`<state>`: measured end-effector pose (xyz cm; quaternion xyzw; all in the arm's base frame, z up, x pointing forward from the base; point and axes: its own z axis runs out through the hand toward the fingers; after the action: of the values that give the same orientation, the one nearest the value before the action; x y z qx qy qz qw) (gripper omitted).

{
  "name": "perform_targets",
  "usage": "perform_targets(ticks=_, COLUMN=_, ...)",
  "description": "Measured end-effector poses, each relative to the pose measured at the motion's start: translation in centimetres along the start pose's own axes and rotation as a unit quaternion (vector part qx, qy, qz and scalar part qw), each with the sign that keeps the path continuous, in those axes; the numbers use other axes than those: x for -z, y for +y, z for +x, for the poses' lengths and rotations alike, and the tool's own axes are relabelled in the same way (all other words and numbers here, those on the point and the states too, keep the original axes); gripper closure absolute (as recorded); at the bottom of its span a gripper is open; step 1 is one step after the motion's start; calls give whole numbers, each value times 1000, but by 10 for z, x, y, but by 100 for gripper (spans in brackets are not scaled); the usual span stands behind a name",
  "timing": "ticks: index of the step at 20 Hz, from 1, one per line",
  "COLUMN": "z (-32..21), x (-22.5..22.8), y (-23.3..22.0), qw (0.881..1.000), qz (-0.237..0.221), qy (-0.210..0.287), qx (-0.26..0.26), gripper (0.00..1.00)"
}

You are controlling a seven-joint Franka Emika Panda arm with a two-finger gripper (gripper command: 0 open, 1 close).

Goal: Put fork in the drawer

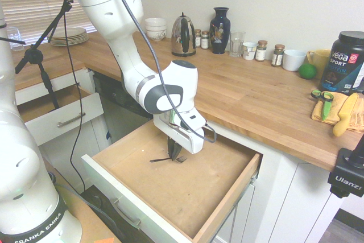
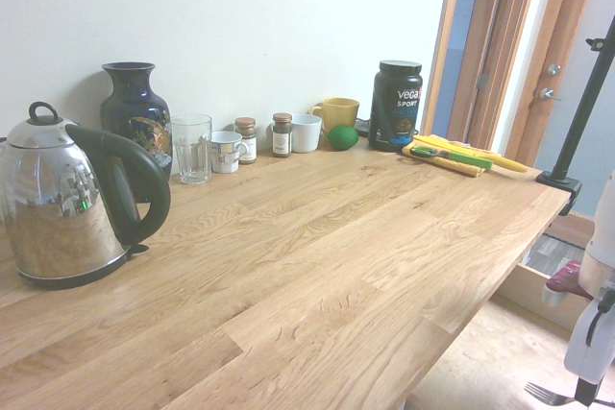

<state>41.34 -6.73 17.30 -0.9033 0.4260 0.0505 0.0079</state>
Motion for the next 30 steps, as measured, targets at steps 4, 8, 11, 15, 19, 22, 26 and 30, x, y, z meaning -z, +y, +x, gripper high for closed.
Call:
perform_targets(ticks=4, z=2, x=-14, y=2, qw=1000, qz=-1, qy=6, qx=11, gripper=100)
perform_targets(ticks=8, z=4, x=-25, y=7, qw=1000, qz=-7, qy=7, qx=13, gripper=100)
perform_targets(ticks=11, z=3, x=-29, y=5, qw=1000, qz=-10, qy=6, qx=17, gripper=100)
perform_targets(ticks=15, z=2, x=-30, y=3, qw=1000, qz=-11, qy=6, qx=19, gripper=0)
perform_targets(ticks=19, z=6, x=-28, y=3, qw=1000, qz=-10, qy=8, qx=17, gripper=0)
perform_targets(ticks=22, z=8, x=-27, y=3, qw=1000, qz=-8, qy=10, qx=16, gripper=0)
perform_targets(ticks=26, z=9, x=-26, y=2, qw=1000, qz=-8, qy=11, qx=16, gripper=0)
perform_targets(ticks=30, z=9, x=-26, y=2, qw=1000, qz=-8, qy=11, qx=16, gripper=0)
